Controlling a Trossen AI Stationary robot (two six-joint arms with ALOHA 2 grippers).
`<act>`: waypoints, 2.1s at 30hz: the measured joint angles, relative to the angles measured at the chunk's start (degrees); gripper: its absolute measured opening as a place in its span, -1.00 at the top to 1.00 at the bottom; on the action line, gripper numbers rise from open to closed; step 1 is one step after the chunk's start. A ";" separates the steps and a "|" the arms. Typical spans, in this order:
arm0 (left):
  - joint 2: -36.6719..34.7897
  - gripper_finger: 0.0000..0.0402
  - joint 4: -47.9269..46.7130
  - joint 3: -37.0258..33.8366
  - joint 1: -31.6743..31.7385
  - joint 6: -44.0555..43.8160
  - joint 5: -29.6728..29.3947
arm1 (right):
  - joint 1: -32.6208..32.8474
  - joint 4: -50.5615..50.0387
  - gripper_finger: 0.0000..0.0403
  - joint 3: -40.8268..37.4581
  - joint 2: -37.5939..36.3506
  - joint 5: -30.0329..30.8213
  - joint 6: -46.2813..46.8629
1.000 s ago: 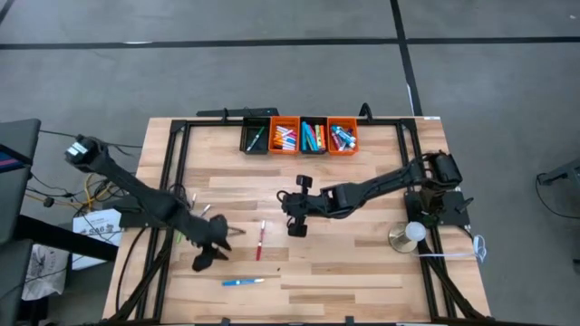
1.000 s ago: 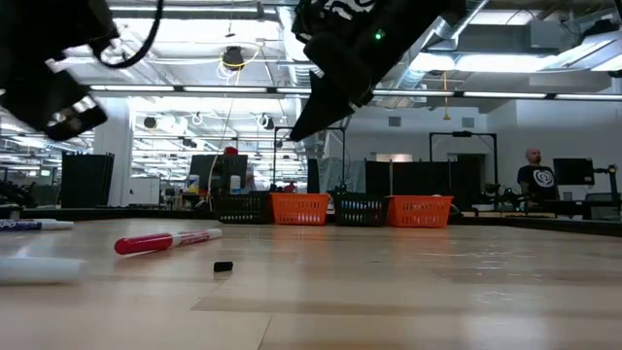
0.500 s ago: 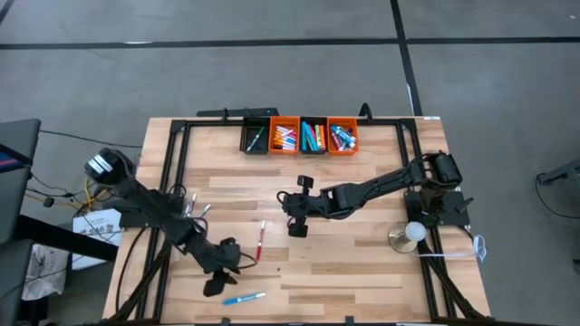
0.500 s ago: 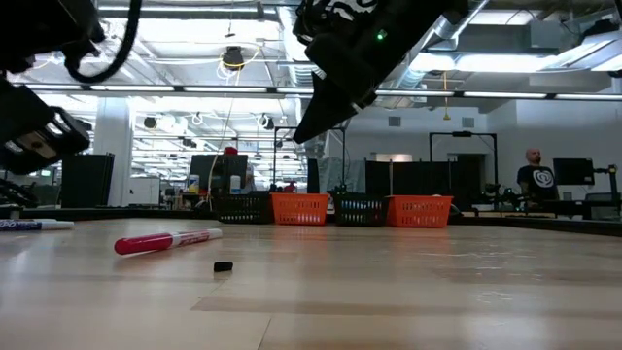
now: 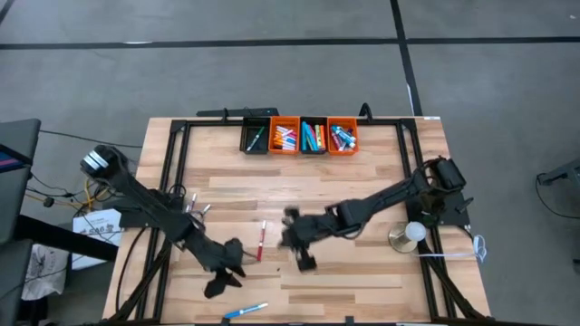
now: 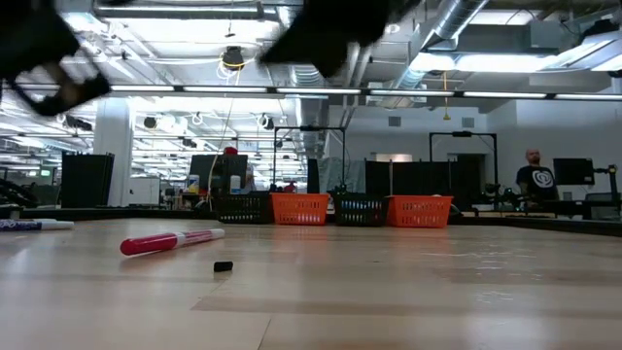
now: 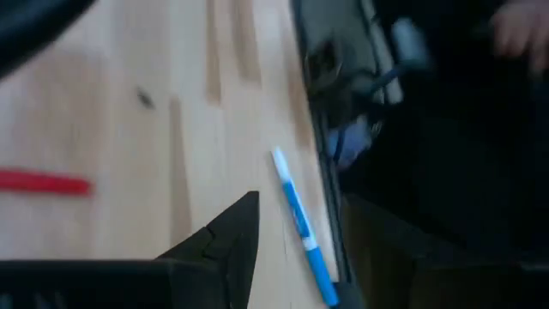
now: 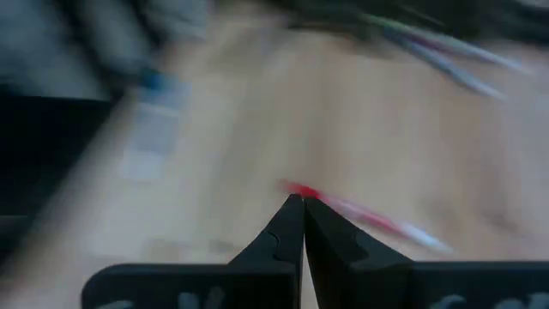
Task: Pick & Place Markers
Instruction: Put the light blue and white marker pen into the left black bin
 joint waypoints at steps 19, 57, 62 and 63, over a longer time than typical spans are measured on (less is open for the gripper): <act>-39.90 0.21 -6.59 -0.15 4.65 16.73 -35.28 | 2.28 -5.66 1.00 23.85 20.81 -19.41 5.53; -34.18 0.21 -7.69 -0.21 5.61 17.09 -41.33 | 5.67 -18.19 1.00 51.12 40.19 -27.90 10.54; -33.09 0.21 -7.70 -0.21 5.59 17.29 -41.59 | 5.33 -16.24 1.00 51.06 41.50 -26.04 11.60; -32.91 0.21 -7.71 -0.21 5.59 17.29 -41.59 | 5.12 -15.48 1.00 51.08 41.51 -26.02 11.60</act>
